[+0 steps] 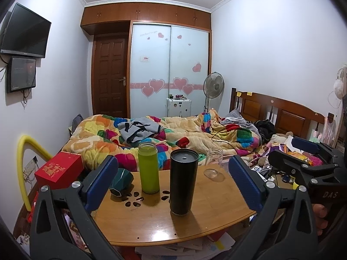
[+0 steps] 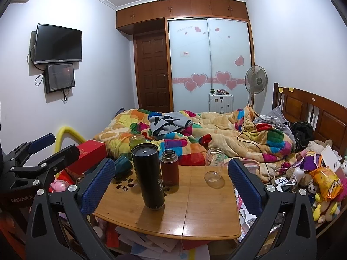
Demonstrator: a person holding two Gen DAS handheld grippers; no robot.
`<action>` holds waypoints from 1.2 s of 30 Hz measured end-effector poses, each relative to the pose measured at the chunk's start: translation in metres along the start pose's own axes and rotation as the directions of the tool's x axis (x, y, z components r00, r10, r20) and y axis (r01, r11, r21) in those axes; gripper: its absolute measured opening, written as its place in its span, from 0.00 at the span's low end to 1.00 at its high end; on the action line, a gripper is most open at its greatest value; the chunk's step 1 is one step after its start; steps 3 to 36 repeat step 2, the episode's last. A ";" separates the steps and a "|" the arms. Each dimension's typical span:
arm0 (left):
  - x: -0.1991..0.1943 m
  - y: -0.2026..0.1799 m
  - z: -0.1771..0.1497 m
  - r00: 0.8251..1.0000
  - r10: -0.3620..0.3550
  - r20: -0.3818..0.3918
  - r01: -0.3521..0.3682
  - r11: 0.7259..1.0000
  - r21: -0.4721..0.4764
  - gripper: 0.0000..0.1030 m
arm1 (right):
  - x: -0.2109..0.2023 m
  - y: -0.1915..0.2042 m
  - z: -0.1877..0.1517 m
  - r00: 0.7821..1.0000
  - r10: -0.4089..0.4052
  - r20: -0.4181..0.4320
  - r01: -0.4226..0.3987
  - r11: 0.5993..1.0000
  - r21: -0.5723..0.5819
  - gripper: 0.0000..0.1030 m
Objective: Flip cup upside down
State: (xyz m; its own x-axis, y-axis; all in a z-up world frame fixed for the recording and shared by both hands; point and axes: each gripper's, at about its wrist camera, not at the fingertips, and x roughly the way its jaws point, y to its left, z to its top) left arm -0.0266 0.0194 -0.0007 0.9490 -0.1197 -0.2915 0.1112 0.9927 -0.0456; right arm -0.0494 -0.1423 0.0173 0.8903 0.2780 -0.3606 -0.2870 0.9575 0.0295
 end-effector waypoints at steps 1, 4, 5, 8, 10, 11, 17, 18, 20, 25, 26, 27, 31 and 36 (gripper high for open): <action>0.001 0.000 0.000 1.000 -0.001 -0.005 0.001 1.000 -0.002 1.00 | 0.000 0.000 0.000 1.000 0.000 -0.001 0.000 1.000 0.001 1.00; 0.002 0.000 -0.001 1.000 -0.001 -0.009 0.001 1.000 -0.002 1.00 | 0.001 -0.001 0.000 1.000 -0.001 -0.001 0.001 1.000 0.002 1.00; 0.002 0.000 -0.001 1.000 -0.001 -0.009 0.001 1.000 -0.002 1.00 | 0.001 -0.001 0.000 1.000 -0.001 -0.001 0.001 1.000 0.002 1.00; 0.002 0.000 -0.001 1.000 -0.001 -0.009 0.001 1.000 -0.002 1.00 | 0.001 -0.001 0.000 1.000 -0.001 -0.001 0.001 1.000 0.002 1.00; 0.002 0.000 -0.001 1.000 -0.001 -0.009 0.001 1.000 -0.002 1.00 | 0.001 -0.001 0.000 1.000 -0.001 -0.001 0.001 1.000 0.002 1.00; 0.002 0.000 -0.001 1.000 -0.001 -0.009 0.001 1.000 -0.002 1.00 | 0.001 -0.001 0.000 1.000 -0.001 -0.001 0.001 1.000 0.002 1.00; 0.002 0.000 -0.001 1.000 -0.001 -0.009 0.001 1.000 -0.002 1.00 | 0.001 -0.001 0.000 1.000 -0.001 -0.001 0.001 1.000 0.002 1.00; 0.002 0.000 -0.001 1.000 -0.001 -0.009 0.001 1.000 -0.002 1.00 | 0.001 -0.001 0.000 1.000 -0.001 -0.001 0.001 1.000 0.002 1.00; 0.002 0.000 -0.001 1.000 -0.001 -0.009 0.001 1.000 -0.002 1.00 | 0.001 -0.001 0.000 1.000 -0.001 -0.001 0.001 1.000 0.002 1.00; 0.002 0.000 -0.001 1.000 -0.001 -0.009 0.001 1.000 -0.002 1.00 | 0.001 -0.001 0.000 1.000 -0.001 -0.001 0.001 1.000 0.002 1.00; 0.002 0.000 -0.001 1.000 -0.001 -0.009 0.001 1.000 -0.002 1.00 | 0.001 -0.001 0.000 1.000 -0.001 -0.001 0.001 1.000 0.002 1.00; 0.002 0.000 -0.001 1.000 -0.001 -0.009 0.001 1.000 -0.002 1.00 | 0.001 -0.001 0.000 1.000 -0.001 -0.001 0.001 1.000 0.002 1.00; 0.002 0.000 -0.001 1.000 -0.001 -0.009 0.001 1.000 -0.002 1.00 | 0.001 -0.001 0.000 1.000 -0.001 -0.001 0.001 1.000 0.002 1.00; 0.002 0.000 -0.001 1.000 -0.001 -0.009 0.001 1.000 -0.002 1.00 | 0.001 -0.001 0.000 1.000 -0.001 -0.001 0.001 1.000 0.002 1.00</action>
